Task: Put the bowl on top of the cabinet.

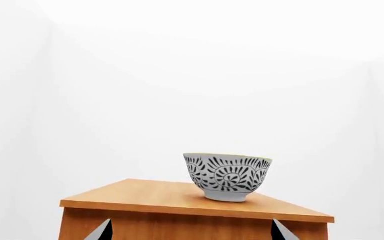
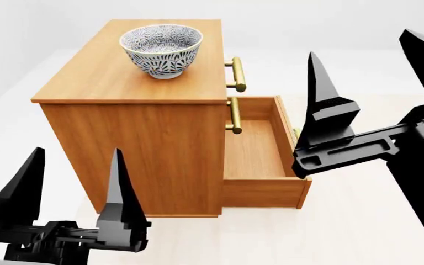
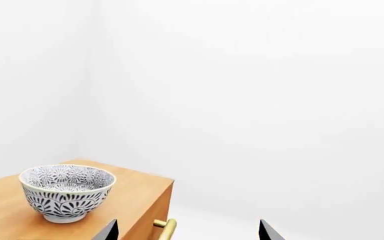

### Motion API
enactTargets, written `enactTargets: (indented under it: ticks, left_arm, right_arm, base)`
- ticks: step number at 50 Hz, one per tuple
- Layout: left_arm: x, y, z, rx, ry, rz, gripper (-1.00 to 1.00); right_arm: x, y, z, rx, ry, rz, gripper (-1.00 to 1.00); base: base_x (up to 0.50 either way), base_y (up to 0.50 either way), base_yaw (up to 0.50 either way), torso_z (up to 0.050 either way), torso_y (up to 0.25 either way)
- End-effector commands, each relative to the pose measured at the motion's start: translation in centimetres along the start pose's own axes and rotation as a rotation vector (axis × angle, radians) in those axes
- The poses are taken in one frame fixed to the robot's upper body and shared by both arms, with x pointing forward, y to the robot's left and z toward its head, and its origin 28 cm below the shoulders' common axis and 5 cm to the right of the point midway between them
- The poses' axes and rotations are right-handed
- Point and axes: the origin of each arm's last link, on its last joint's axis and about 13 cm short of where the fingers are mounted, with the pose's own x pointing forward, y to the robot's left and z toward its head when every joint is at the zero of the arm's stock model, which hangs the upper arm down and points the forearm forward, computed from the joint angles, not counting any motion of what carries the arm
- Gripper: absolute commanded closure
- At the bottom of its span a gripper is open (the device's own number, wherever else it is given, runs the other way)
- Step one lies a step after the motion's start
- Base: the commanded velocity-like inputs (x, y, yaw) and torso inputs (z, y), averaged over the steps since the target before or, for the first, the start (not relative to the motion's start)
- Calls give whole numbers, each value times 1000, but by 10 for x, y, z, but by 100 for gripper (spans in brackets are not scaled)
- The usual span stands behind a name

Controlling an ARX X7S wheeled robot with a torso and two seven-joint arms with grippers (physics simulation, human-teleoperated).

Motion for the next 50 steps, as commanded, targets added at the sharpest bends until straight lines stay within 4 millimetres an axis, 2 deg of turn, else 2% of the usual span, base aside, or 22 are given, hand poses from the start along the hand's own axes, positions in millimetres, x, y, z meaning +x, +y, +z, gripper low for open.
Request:
enactTargets:
  ticks: [1,6,13,24,50]
  left_arm:
    - [0,0,1,0,0,1,-100]
    - [0,1,1,1,-3,2,-100]
    - [0,1,3,2,-7,5,-100]
    - [1,2,6,6,-17,15,-100]
    - [1,2,14,10,-45,18,-100]
  right_arm:
    - [-4,1,-6,-10,-45,-9,-100]
    - [-4,1,-8,-26,-94,-31,-100]
    - [-16,4,-20,-30,-157,-51,-100]
    - [-24,3,-32,-8,-224,-67,-100]
    - [-44,-18,-26,-20,-369,-90,-100]
  base:
    - [0,0,0,0,0]
    - [0,0,0,0,0]
    - [0,0,0,0,0]
    - [0,0,0,0,0]
    - [0,0,0,0,0]
